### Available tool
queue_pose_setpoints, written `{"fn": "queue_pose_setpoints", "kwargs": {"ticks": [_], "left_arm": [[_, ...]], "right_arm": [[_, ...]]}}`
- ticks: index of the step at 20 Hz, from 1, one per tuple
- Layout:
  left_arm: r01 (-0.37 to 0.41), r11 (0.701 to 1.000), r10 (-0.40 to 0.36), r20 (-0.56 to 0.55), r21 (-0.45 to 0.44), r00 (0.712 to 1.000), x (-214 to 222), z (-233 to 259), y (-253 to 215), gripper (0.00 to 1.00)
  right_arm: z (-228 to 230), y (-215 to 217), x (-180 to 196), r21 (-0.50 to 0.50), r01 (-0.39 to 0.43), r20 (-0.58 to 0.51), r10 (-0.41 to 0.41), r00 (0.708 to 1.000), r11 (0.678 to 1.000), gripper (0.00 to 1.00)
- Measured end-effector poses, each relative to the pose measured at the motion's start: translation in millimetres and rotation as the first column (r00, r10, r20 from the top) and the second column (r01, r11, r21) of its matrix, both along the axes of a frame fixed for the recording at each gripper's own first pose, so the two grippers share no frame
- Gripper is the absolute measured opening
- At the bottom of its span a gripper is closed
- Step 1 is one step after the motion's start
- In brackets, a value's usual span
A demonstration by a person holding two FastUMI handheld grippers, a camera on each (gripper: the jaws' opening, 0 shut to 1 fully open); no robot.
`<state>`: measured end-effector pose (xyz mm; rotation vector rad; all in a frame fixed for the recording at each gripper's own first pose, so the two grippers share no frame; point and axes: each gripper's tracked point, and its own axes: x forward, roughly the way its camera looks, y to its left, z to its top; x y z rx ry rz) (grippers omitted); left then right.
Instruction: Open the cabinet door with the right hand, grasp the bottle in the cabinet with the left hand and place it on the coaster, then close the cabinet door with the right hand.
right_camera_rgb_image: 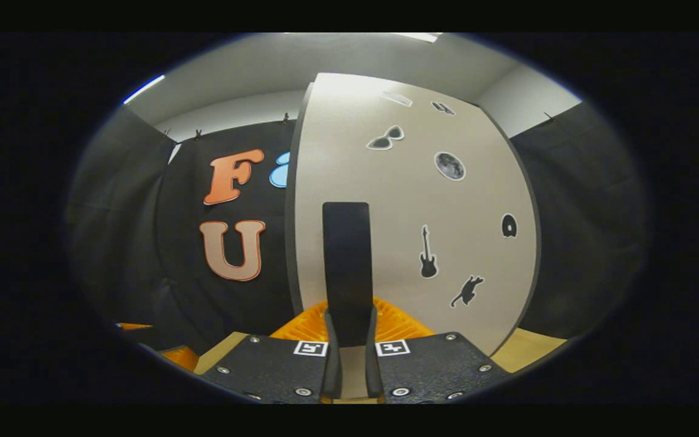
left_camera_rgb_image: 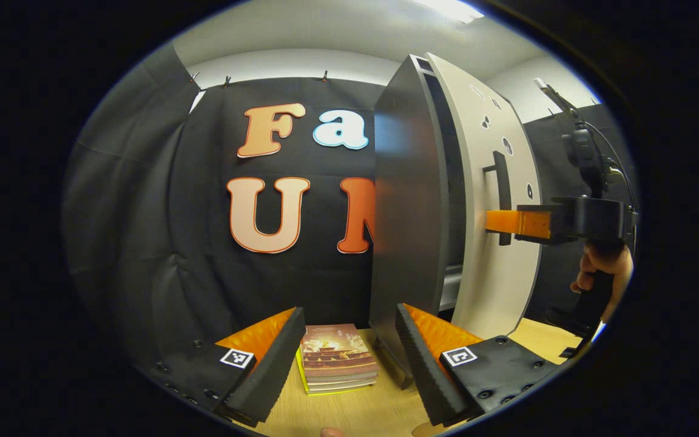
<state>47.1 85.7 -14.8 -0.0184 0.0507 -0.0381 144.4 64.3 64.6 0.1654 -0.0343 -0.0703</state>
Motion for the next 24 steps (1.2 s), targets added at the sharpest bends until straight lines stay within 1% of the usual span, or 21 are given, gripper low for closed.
{"fn": "queue_pose_setpoints", "kwargs": {"ticks": [1,2,3,4,5,6,7,10,11,12,13,14,15,16,17,18,19,21,22,23,24], "left_arm": [[0.006,1.000,-0.006,0.000,-0.008,1.000,-4,2,-5,0.97],[0.006,1.000,-0.006,0.003,-0.016,1.000,-10,5,-12,0.97],[0.000,1.000,0.000,0.002,-0.021,1.000,-14,6,-17,0.97],[-0.008,1.000,0.008,0.003,-0.025,1.000,-18,7,-22,0.97],[-0.019,0.999,0.019,0.004,-0.029,1.000,-23,9,-26,0.97],[-0.030,0.999,0.031,0.002,-0.031,1.000,-27,10,-31,0.99],[-0.048,0.998,0.048,0.001,-0.033,0.999,-34,10,-36,0.97],[-0.105,0.994,0.105,-0.018,-0.032,0.994,-56,7,-50,0.99],[-0.121,0.992,0.120,-0.025,-0.037,0.992,-65,7,-57,0.95],[-0.141,0.989,0.140,-0.029,-0.041,0.990,-74,6,-64,0.96],[-0.168,0.985,0.166,-0.032,-0.046,0.986,-84,6,-69,0.97],[-0.191,0.980,0.189,-0.030,-0.054,0.981,-94,8,-74,0.94],[-0.214,0.975,0.213,-0.022,-0.063,0.977,-104,12,-78,0.97],[-0.233,0.970,0.232,-0.015,-0.068,0.973,-114,15,-84,0.97],[-0.248,0.966,0.248,-0.009,-0.068,0.969,-123,20,-89,0.97],[-0.254,0.965,0.255,-0.004,-0.065,0.967,-129,24,-95,0.97],[-0.253,0.965,0.254,0.001,-0.064,0.967,-131,27,-100,0.97],[-0.241,0.969,0.241,0.002,-0.061,0.970,-133,29,-111,0.97],[-0.232,0.971,0.233,0.003,-0.057,0.972,-132,30,-115,0.97],[-0.219,0.974,0.219,0.004,-0.052,0.976,-131,31,-120,0.95],[-0.205,0.978,0.205,0.004,-0.046,0.979,-129,32,-126,0.99]], "right_arm": [[2,0,-5,0.005,-0.007,0.002,0.007,1.000,1.000,0.17],[4,0,-11,0.015,-0.018,0.003,0.018,1.000,1.000,0.17],[6,0,-18,0.021,-0.032,0.004,0.032,0.999,0.999,0.14],[9,-1,-25,0.024,-0.051,0.002,0.051,0.999,0.998,0.17],[10,-5,-32,0.029,-0.070,0.005,0.070,0.998,0.997,0.14],[10,-9,-38,0.035,-0.091,0.006,0.091,0.996,0.995,0.14],[9,-14,-45,0.039,-0.111,0.011,0.111,0.994,0.993,0.14],[8,-32,-63,0.039,-0.161,0.024,0.161,0.987,0.986,0.16],[8,-37,-69,0.023,-0.178,0.026,0.177,0.984,0.984,0.14],[9,-44,-75,0.015,-0.193,0.031,0.193,0.981,0.981,0.16],[8,-50,-80,0.011,-0.208,0.024,0.208,0.978,0.978,0.14],[8,-57,-86,0.012,-0.223,0.025,0.223,0.975,0.975,0.14],[6,-65,-91,0.020,-0.233,0.022,0.232,0.972,0.972,0.13],[5,-73,-95,0.029,-0.236,0.018,0.235,0.972,0.971,0.12],[5,-80,-97,0.037,-0.231,0.016,0.231,0.973,0.972,0.16],[4,-85,-99,0.035,-0.221,0.009,0.221,0.975,0.975,0.14],[5,-91,-103,0.033,-0.202,0.009,0.202,0.979,0.979,0.16],[4,-103,-108,0.020,-0.161,0.004,0.161,0.987,0.987,0.13],[3,-108,-108,0.020,-0.142,0.003,0.142,0.990,0.990,0.16],[3,-113,-110,0.023,-0.126,0.003,0.126,0.992,0.992,0.13],[2,-117,-111,0.022,-0.110,0.005,0.110,0.994,0.994,0.13]]}}
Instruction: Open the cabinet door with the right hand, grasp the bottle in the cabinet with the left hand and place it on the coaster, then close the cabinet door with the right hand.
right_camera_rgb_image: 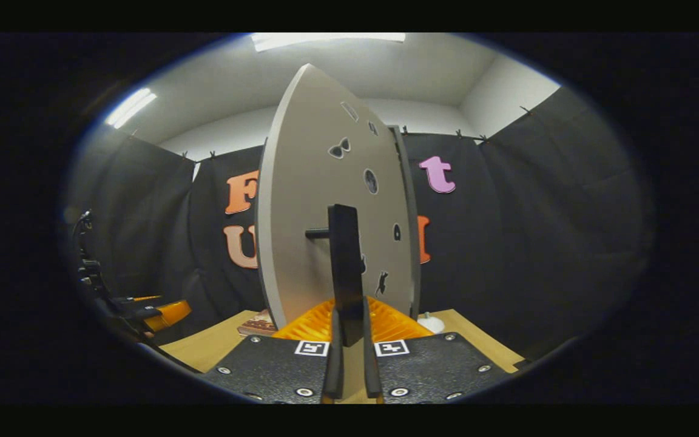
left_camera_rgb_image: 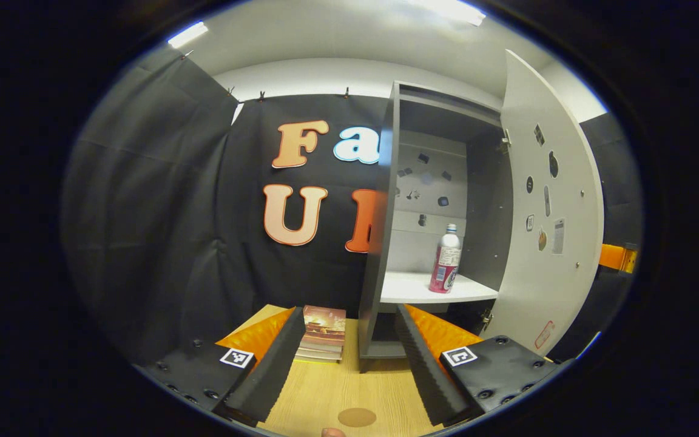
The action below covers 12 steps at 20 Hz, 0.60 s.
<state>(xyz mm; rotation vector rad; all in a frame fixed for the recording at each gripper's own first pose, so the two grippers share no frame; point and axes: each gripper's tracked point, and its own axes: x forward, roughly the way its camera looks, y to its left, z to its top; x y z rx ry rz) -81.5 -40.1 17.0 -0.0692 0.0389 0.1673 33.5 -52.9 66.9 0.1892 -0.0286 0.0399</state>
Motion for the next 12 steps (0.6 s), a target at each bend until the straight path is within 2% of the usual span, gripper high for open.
{"fn": "queue_pose_setpoints", "kwargs": {"ticks": [3,4,6,8,10,11,12], "left_arm": [[0.034,0.999,-0.034,0.001,0.014,0.999,8,3,-12,0.95],[0.045,0.999,-0.045,0.001,0.008,0.999,11,3,-16,0.99],[0.071,0.997,-0.071,-0.005,-0.003,0.997,15,1,-24,0.97],[0.091,0.996,-0.091,-0.012,-0.002,0.996,17,1,-29,0.99],[0.107,0.994,-0.107,-0.016,0.003,0.994,20,0,-33,0.95],[0.115,0.993,-0.115,-0.018,0.007,0.993,21,0,-34,0.95],[0.122,0.993,-0.121,-0.022,0.011,0.992,22,-2,-35,0.95]], "right_arm": [[0,-14,1,-0.036,0.035,0.007,-0.035,0.999,0.999,0.12],[0,-19,0,-0.048,0.039,0.011,-0.039,0.999,0.998,0.09],[0,-34,-4,-0.050,0.061,0.022,-0.060,0.998,0.997,0.09],[0,-52,-7,-0.082,0.098,0.035,-0.096,0.995,0.992,0.11],[-1,-68,-7,-0.120,0.137,0.047,-0.133,0.990,0.983,0.11],[-1,-74,-7,-0.132,0.151,0.052,-0.145,0.988,0.980,0.16],[-1,-78,-8,-0.131,0.159,0.058,-0.153,0.987,0.979,0.09]]}}
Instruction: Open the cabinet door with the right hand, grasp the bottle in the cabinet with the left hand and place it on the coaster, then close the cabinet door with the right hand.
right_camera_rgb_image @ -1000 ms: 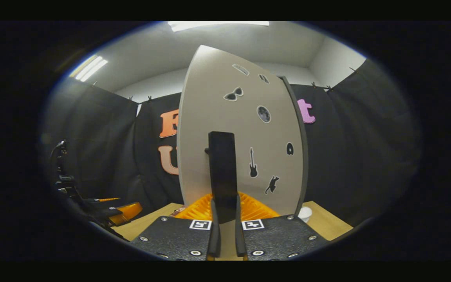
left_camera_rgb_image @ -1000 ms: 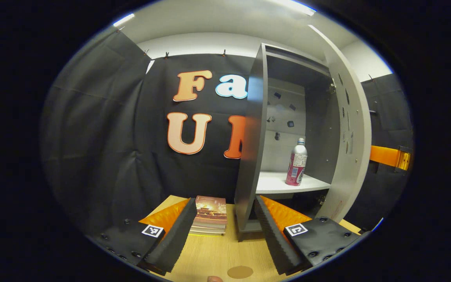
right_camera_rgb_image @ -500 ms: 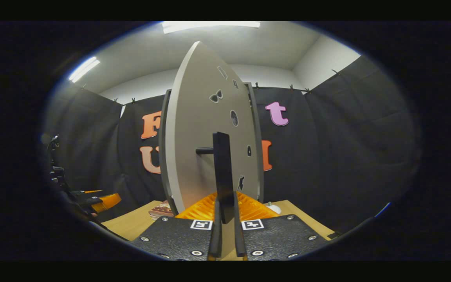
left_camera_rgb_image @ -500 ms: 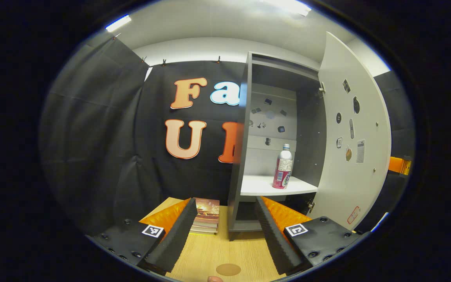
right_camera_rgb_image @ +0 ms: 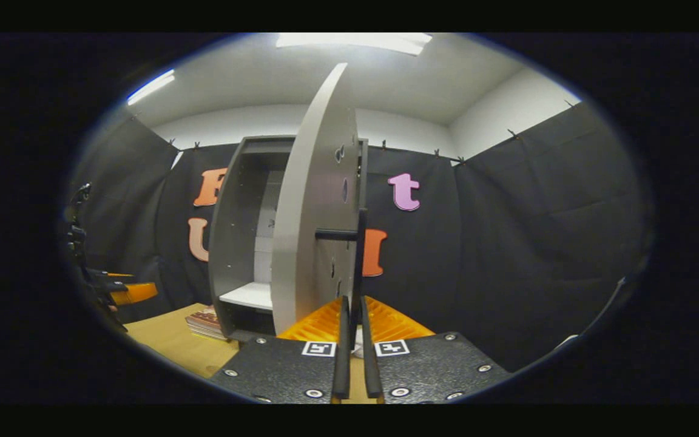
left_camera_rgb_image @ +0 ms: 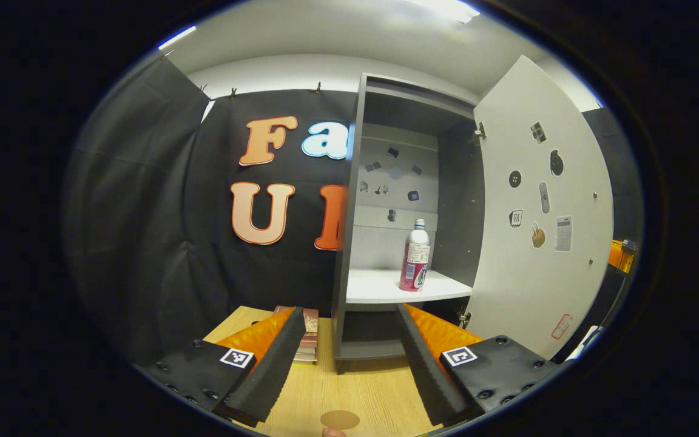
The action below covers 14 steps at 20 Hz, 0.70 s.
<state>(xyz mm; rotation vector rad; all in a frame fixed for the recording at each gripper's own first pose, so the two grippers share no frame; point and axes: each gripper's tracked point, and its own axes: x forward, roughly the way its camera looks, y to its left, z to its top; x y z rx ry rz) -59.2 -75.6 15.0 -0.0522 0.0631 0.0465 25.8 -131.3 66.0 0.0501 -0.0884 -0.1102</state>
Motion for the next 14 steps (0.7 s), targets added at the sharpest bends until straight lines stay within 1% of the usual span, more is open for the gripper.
{"fn": "queue_pose_setpoints", "kwargs": {"ticks": [1,3,4,6,7,8,9,10,11,12,13,14], "left_arm": [[0.009,1.000,-0.009,-0.005,0.002,1.000,1,-2,-2,0.97],[0.028,1.000,-0.028,-0.014,0.002,1.000,2,-4,-7,0.97],[0.036,0.999,-0.036,-0.017,0.002,0.999,4,-5,-9,0.97],[0.053,0.999,-0.053,-0.022,0.001,0.998,7,-6,-13,0.97],[0.063,0.998,-0.063,-0.024,0.000,0.998,8,-7,-16,0.97],[0.071,0.997,-0.071,-0.027,0.000,0.997,10,-7,-18,0.97],[0.078,0.997,-0.078,-0.025,0.000,0.997,10,-8,-19,0.97],[0.084,0.996,-0.084,-0.024,0.000,0.996,11,-8,-19,0.97],[0.089,0.996,-0.089,-0.024,0.000,0.996,11,-8,-19,0.97],[0.093,0.996,-0.093,-0.024,0.001,0.995,12,-9,-18,0.97],[0.097,0.995,-0.097,-0.025,-0.001,0.995,13,-9,-17,0.99],[0.101,0.995,-0.101,-0.027,-0.004,0.995,13,-10,-17,0.97]], "right_arm": [[0,-5,-2,0.013,0.002,0.004,-0.002,1.000,1.000,0.07],[-4,-15,-5,0.056,0.009,0.007,-0.009,1.000,0.998,0.07],[-4,-18,-5,0.066,0.011,0.007,-0.011,1.000,0.998,0.01],[-6,-22,-5,0.056,0.017,0.009,-0.017,1.000,0.998,0.03],[-6,-23,-5,0.059,0.018,0.004,-0.018,1.000,0.998,0.11],[-7,-24,-5,0.057,0.020,0.000,-0.020,1.000,0.998,0.13],[-8,-25,-6,0.057,0.022,-0.003,-0.022,1.000,0.998,0.18],[-9,-27,-7,0.061,0.026,-0.010,-0.026,1.000,0.998,0.17],[-9,-29,-9,0.063,0.032,-0.015,-0.031,0.999,0.998,0.31],[-9,-31,-11,0.063,0.039,-0.017,-0.038,0.999,0.997,0.29],[-10,-32,-12,0.061,0.048,-0.021,-0.047,0.999,0.997,0.32],[-10,-34,-14,0.058,0.058,-0.022,-0.057,0.998,0.997,0.34]]}}
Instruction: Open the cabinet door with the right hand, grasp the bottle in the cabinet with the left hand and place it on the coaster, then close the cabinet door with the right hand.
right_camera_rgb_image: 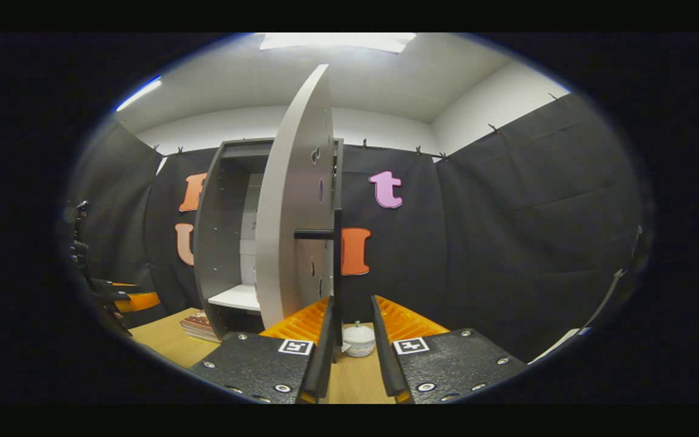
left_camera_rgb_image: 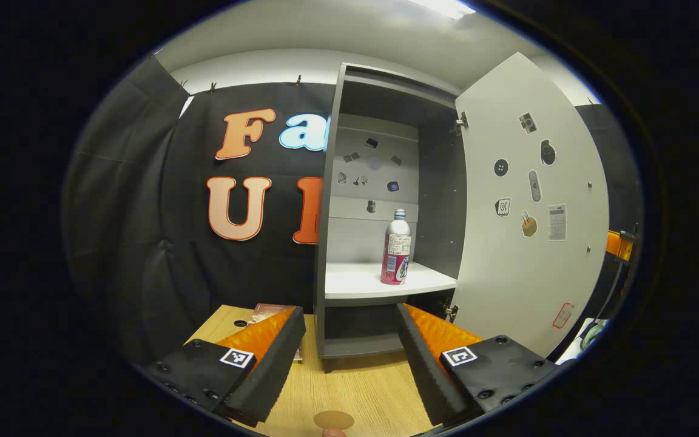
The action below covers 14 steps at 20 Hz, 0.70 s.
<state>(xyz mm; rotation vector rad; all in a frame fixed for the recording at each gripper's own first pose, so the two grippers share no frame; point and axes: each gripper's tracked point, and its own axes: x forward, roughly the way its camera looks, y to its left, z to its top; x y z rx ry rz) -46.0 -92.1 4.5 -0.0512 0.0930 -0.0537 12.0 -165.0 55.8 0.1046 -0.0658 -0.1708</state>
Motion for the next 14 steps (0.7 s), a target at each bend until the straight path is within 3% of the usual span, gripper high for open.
{"fn": "queue_pose_setpoints", "kwargs": {"ticks": [1,2,7,9,10,12,14], "left_arm": [[0.003,1.000,-0.003,0.000,-0.006,1.000,0,0,1,0.97],[0.009,1.000,-0.009,-0.001,-0.014,1.000,2,0,1,0.97],[0.045,0.999,-0.045,-0.006,-0.028,0.999,5,-2,-1,0.98],[0.065,0.997,-0.066,-0.004,-0.030,0.998,5,-2,-4,0.97],[0.076,0.997,-0.076,-0.004,-0.033,0.997,5,-2,-5,0.97],[0.098,0.994,-0.098,-0.003,-0.038,0.995,6,-1,-7,0.97],[0.121,0.992,-0.121,0.001,-0.036,0.993,9,2,-9,0.97]], "right_arm": [[0,0,-2,-0.006,0.013,-0.005,-0.013,1.000,1.000,0.38],[-1,-2,-6,-0.017,0.030,-0.011,-0.030,0.999,0.999,0.35],[-8,-17,-24,-0.136,0.172,-0.069,-0.183,0.981,0.976,0.50],[-6,-25,-31,-0.178,0.241,-0.067,-0.256,0.964,0.954,0.46],[-6,-29,-37,-0.175,0.266,-0.071,-0.282,0.957,0.948,0.51],[-5,-24,-48,-0.127,0.270,-0.067,-0.280,0.958,0.954,0.48],[-8,-17,-51,-0.080,0.269,-0.074,-0.275,0.959,0.960,0.55]]}}
